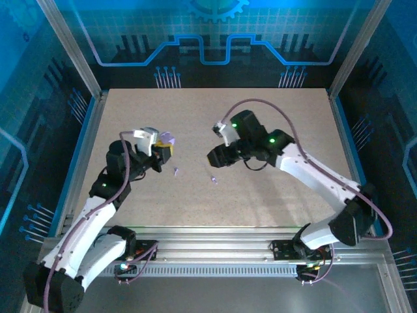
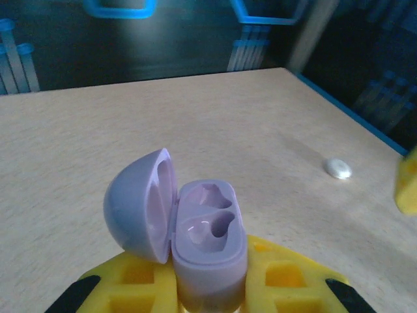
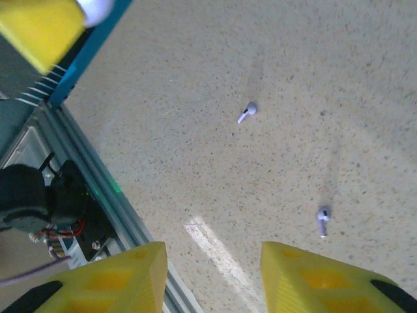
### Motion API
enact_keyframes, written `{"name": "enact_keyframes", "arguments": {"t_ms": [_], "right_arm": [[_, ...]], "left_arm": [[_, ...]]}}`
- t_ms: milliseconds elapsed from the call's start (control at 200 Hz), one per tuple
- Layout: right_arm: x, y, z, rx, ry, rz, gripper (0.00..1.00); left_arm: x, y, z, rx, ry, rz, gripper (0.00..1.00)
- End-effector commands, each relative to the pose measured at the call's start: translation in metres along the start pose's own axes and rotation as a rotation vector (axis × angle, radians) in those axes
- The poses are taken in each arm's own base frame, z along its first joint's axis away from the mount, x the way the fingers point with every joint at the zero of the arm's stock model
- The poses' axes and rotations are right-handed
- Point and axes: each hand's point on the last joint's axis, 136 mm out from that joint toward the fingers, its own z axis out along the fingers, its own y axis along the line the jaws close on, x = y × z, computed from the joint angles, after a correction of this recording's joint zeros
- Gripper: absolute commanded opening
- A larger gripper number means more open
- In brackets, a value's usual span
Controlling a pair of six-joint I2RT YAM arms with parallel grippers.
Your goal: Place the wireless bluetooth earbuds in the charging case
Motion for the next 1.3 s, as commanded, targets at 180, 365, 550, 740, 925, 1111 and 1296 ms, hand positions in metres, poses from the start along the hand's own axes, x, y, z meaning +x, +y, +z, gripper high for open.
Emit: {"name": "enact_keyframes", "arguments": {"t_ms": [180,365,550,740,925,1111,1296], "right_arm": [[-0.011,0.008,0.068,0.136,0.065,0.267,0.40],[-0.008,0.001,0.114,0.226,0.141,0.377,0.39],[-0.003,-0.008,0.159,0.297,0.195,0.444,0.37],[0.001,-0.022,0.197,0.336,0.221,0.485,0.36],[0.010,-0.030,0.230,0.344,0.268,0.495,0.35],[0.016,-0.037,0.249,0.347,0.290,0.503,0.34],[0.017,-0.046,0.259,0.361,0.297,0.512,0.33]], "left_arm": [[0.015,0.067,-0.031,-0.277,0.020,-0.200,0.06],[0.021,0.078,-0.037,-0.320,0.035,-0.216,0.06],[0.028,0.082,-0.038,-0.338,0.056,-0.205,0.07],[0.030,0.084,-0.040,-0.354,0.069,-0.188,0.08],[0.031,0.086,-0.040,-0.358,0.073,-0.187,0.08],[0.032,0.085,-0.040,-0.355,0.072,-0.182,0.08],[0.033,0.085,-0.040,-0.354,0.075,-0.182,0.08]]}}
